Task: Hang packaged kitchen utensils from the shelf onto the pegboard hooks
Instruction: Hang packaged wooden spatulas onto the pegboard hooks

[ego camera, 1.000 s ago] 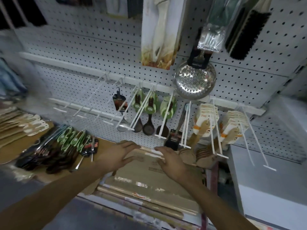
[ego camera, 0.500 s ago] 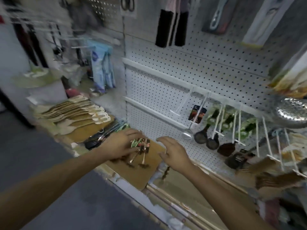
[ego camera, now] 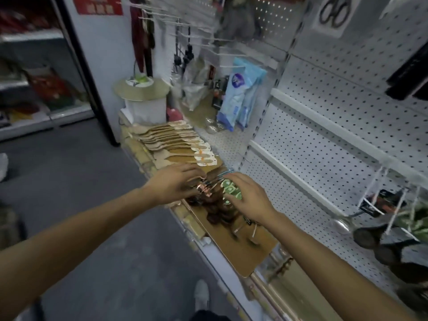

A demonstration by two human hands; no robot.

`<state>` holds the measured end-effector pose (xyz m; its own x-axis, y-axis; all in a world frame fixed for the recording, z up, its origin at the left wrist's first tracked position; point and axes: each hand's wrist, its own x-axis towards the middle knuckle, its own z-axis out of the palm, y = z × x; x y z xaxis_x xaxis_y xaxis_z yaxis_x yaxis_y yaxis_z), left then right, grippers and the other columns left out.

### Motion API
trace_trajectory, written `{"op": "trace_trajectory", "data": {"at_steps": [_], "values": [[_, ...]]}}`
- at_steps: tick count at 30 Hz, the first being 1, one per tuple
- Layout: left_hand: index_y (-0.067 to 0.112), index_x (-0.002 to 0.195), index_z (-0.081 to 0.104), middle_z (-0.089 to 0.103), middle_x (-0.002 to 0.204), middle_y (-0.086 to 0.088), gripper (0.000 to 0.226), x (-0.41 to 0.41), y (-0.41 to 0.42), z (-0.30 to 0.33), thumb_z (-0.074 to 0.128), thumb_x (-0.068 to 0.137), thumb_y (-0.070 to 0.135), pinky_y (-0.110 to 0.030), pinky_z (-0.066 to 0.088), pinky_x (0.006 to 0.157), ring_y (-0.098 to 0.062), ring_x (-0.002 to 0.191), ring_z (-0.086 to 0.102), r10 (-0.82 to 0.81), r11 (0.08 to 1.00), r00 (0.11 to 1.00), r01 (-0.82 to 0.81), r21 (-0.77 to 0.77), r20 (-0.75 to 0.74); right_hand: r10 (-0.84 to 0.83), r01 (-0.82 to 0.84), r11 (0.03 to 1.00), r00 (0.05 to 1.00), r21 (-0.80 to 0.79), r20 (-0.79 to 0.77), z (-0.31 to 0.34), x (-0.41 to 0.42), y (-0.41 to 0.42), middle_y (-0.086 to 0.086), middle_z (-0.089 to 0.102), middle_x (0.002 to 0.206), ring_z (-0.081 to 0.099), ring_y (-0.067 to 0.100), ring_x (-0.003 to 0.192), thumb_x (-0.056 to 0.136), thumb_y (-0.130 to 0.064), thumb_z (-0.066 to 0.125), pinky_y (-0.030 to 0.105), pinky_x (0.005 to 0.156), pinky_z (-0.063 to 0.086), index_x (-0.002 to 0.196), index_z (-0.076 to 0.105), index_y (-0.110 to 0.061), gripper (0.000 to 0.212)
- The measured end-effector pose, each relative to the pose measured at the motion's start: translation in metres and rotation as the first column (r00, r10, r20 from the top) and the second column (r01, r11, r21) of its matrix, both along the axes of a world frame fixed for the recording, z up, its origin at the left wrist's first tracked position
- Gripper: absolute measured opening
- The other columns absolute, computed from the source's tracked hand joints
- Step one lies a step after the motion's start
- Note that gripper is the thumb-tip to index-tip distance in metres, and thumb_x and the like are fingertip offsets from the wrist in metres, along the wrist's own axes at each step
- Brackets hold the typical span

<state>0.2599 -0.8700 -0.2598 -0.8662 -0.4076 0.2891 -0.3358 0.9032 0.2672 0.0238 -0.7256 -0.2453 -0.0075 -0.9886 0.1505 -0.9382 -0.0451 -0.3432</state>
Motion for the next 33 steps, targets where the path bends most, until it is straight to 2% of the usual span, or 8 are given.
{"op": "trace_trajectory", "data": {"at_steps": [7, 12, 15, 17, 21, 25, 29, 33], "values": [[0.035, 0.137, 0.055, 0.055, 0.141, 0.013, 0.053, 0.037, -0.076, -0.003, 0.063, 0.089, 0.056, -0.028, 0.048, 0.095, -0.01, 0.127, 0.052, 0.168, 0.986, 0.985, -0.168, -0.013, 0.025, 0.119, -0.119, 0.993, 0.992, 0.011, -0.03, -0.015, 0.018, -0.105, -0.003, 0.049, 0.145, 0.043, 0.015, 0.133, 0.093, -0.046, 0.059, 0.035, 0.108, 0.038, 0.142, 0.046, -0.024, 0.056], [0.038, 0.138, 0.053, 0.054, 0.14, 0.018, 0.054, 0.039, -0.141, -0.014, 0.062, 0.089, 0.059, -0.03, 0.052, 0.094, -0.008, 0.129, 0.05, 0.247, 0.968, 0.968, -0.248, 0.026, 0.042, 0.156, -0.154, 0.987, 0.987, 0.038, -0.046, -0.037, 0.016, -0.176, -0.005, 0.044, 0.149, 0.038, 0.013, 0.136, 0.093, -0.044, 0.06, 0.022, 0.105, 0.025, 0.147, 0.039, -0.028, 0.06], [0.037, 0.138, 0.054, 0.054, 0.14, 0.018, 0.055, 0.032, -0.183, -0.02, 0.062, 0.088, 0.06, -0.026, 0.049, 0.094, -0.007, 0.129, 0.049, 0.26, 0.964, 0.963, -0.263, 0.04, 0.075, 0.157, -0.156, 0.986, 0.987, 0.063, -0.02, -0.046, 0.01, -0.216, -0.004, 0.045, 0.148, 0.039, 0.014, 0.135, 0.092, -0.043, 0.062, 0.028, 0.11, 0.028, 0.147, 0.039, -0.028, 0.061], [0.037, 0.137, 0.054, 0.054, 0.14, 0.017, 0.055, 0.026, -0.21, -0.026, 0.062, 0.088, 0.06, -0.026, 0.048, 0.093, -0.008, 0.129, 0.05, 0.253, 0.964, 0.962, -0.259, 0.062, 0.1, 0.16, -0.158, 0.983, 0.987, 0.098, -0.015, -0.053, 0.005, -0.242, -0.004, 0.045, 0.148, 0.04, 0.014, 0.135, 0.092, -0.044, 0.061, 0.026, 0.106, 0.027, 0.147, 0.039, -0.029, 0.061], [0.034, 0.135, 0.057, 0.056, 0.139, 0.013, 0.052, 0.013, -0.256, -0.046, 0.066, 0.088, 0.054, -0.031, 0.05, 0.094, -0.013, 0.127, 0.053, 0.227, 0.965, 0.964, -0.241, 0.1, 0.139, 0.146, -0.148, 0.981, 0.989, 0.123, 0.026, -0.073, -0.004, -0.288, -0.006, 0.05, 0.143, 0.046, 0.014, 0.129, 0.089, -0.043, 0.065, 0.032, 0.102, 0.041, 0.143, 0.045, -0.028, 0.059], [0.032, 0.134, 0.058, 0.058, 0.136, 0.01, 0.052, 0.0, -0.291, -0.075, 0.068, 0.088, 0.052, -0.032, 0.049, 0.094, -0.014, 0.126, 0.054, 0.191, 0.962, 0.963, -0.222, 0.156, 0.191, 0.102, -0.112, 0.974, 0.993, 0.195, 0.06, -0.102, -0.004, -0.315, -0.002, 0.052, 0.14, 0.047, 0.016, 0.127, 0.091, -0.043, 0.063, 0.034, 0.103, 0.041, 0.142, 0.047, -0.022, 0.057], [0.03, 0.137, 0.057, 0.057, 0.139, 0.009, 0.051, -0.012, -0.334, -0.116, 0.065, 0.09, 0.05, -0.027, 0.043, 0.094, -0.015, 0.126, 0.053, 0.112, 0.961, 0.964, -0.168, 0.222, 0.243, 0.086, -0.093, 0.958, 0.996, 0.271, 0.037, -0.136, -0.004, -0.342, 0.003, 0.052, 0.142, 0.047, 0.022, 0.129, 0.095, -0.058, 0.044, 0.036, 0.102, 0.04, 0.143, 0.046, -0.02, 0.062], [0.03, 0.138, 0.055, 0.055, 0.141, 0.006, 0.054, -0.022, -0.387, -0.178, 0.064, 0.09, 0.052, -0.034, 0.049, 0.095, -0.02, 0.126, 0.054, 0.03, 0.951, 0.957, -0.116, 0.286, 0.29, -0.078, 0.049, 0.931, 0.995, 0.362, 0.068, -0.181, 0.0, -0.38, 0.0, 0.049, 0.143, 0.042, 0.019, 0.131, 0.094, -0.04, 0.06, 0.033, 0.105, 0.038, 0.143, 0.045, -0.022, 0.055]]}}
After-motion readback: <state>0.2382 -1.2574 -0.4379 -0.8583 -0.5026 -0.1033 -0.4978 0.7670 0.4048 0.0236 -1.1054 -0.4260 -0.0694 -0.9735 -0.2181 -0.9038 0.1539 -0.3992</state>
